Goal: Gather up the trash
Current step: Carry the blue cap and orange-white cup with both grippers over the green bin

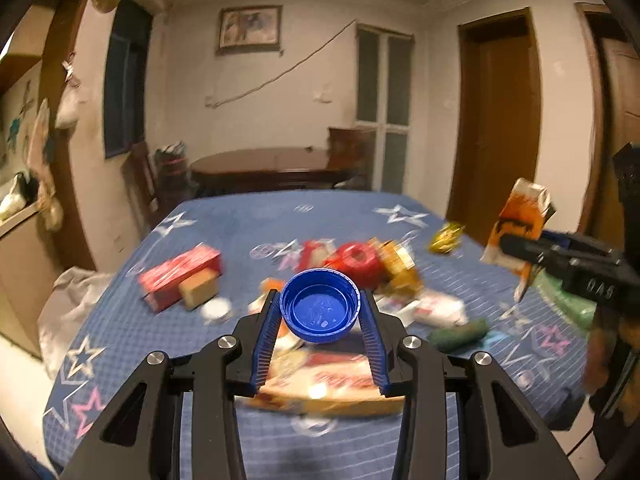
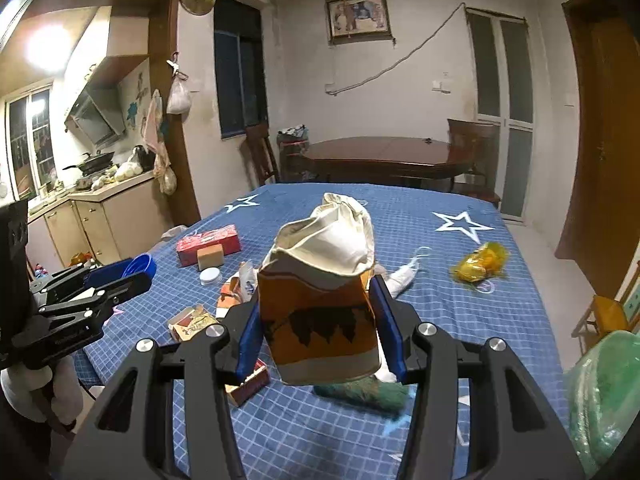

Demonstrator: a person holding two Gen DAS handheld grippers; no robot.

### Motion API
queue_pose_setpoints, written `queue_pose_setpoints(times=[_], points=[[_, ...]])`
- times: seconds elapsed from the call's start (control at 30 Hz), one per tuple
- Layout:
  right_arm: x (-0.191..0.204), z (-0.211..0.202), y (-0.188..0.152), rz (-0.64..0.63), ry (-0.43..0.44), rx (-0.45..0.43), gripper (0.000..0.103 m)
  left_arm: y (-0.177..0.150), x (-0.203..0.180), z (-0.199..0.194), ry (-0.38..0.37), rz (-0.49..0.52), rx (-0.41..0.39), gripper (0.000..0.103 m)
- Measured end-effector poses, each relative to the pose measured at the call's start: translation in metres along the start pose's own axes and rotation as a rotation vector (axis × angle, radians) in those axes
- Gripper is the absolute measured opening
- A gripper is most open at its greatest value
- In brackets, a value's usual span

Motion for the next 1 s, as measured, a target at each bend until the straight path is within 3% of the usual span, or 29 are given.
queue_pose_setpoints(times=[0.23,0.47,1.0], points=[[-0.026,-0.027,0.006,0.000,-0.083,-0.014,0.048,0.032,-0.072,0.017,-0.112,0.034,-0.045,0.041],[-0.077,-0.053,0.012,0.018,-0.182,-0.023,0.048,0.055,-0.153,0.041,-0.224,0.073,-0.066,0.041],[-0.234,-0.130,0.003,0.106,-0.448,0.043,0.048,0.084,-0.366,0.120,-0.501,0.165,-0.011,0.041]])
Point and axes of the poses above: each gripper's, at about its wrist camera, not at the fingertips, and z roughly the way its jaws point, x to its left, y to its top, the point moved 9 cm from there along z, roughly the way its jaws point, and after that the axes turned 6 degrees about -x, right-handed, at the moved point
